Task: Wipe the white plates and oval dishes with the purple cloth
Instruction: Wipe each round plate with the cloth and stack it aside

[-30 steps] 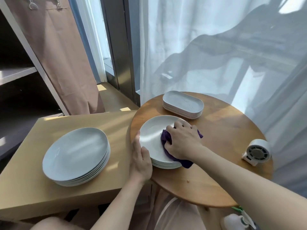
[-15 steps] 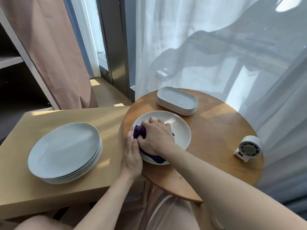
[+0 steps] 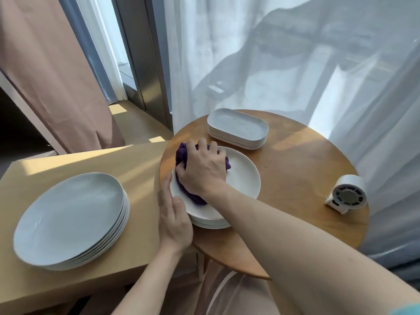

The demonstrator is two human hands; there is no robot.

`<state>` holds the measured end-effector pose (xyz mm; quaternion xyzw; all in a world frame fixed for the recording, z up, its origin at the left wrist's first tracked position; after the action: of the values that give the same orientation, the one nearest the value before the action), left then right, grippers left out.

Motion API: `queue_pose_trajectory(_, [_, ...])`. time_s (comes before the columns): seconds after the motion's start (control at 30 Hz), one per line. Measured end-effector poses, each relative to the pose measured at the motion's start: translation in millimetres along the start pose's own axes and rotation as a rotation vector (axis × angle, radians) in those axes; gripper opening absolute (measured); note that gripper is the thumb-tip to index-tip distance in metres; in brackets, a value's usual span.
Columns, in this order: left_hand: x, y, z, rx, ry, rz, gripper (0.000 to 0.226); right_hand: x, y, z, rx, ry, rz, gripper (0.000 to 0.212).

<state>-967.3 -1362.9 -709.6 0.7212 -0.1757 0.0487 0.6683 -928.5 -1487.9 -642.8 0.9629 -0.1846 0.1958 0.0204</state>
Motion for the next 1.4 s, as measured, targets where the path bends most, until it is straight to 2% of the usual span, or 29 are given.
queue_pose_trajectory(0.23, [1, 1, -4, 0.115, 0.005, -0.035, 0.056, 6, 15, -9, -0.118, 0.12, -0.124, 0.036])
queue_pose_trajectory(0.4, [-1, 5, -3, 0.157, 0.002, -0.04, 0.057, 7, 58, -19, -0.329, 0.022, -0.214, 0.035])
queue_pose_trajectory(0.57, [-2, 2, -1, 0.173, -0.004, -0.072, 0.063, -6, 84, -26, -0.364, -0.105, -0.268, 0.044])
queue_pose_trajectory(0.77, [-2, 1, 0, 0.158, -0.023, -0.098, 0.062, -26, 75, -29, -0.255, -0.193, -0.175, 0.047])
queue_pose_trajectory(0.97, [-3, -1, -2, 0.073, -0.057, -0.074, 0.061, -42, 48, -20, -0.051, -0.278, -0.099, 0.041])
queue_pose_trajectory(1.2, [-1, -2, -2, 0.012, -0.024, 0.018, 0.061, -34, 2, -12, -0.025, -0.18, -0.14, 0.044])
queue_pose_trajectory(1.4, [-3, -5, -1, -0.013, 0.019, 0.052, 0.056, -25, -5, -5, -0.013, -0.103, -0.025, 0.045])
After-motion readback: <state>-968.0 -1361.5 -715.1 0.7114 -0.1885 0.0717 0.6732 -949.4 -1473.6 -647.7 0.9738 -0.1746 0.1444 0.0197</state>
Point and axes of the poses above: each hand's wrist, its own x-axis towards the middle knuckle, its own z-axis out of the palm, y = z × x, the point moved 5 cm from there along x, towards the middle knuckle, and after that the axes turned 8 degrees about -x, right-handed, at the moved point
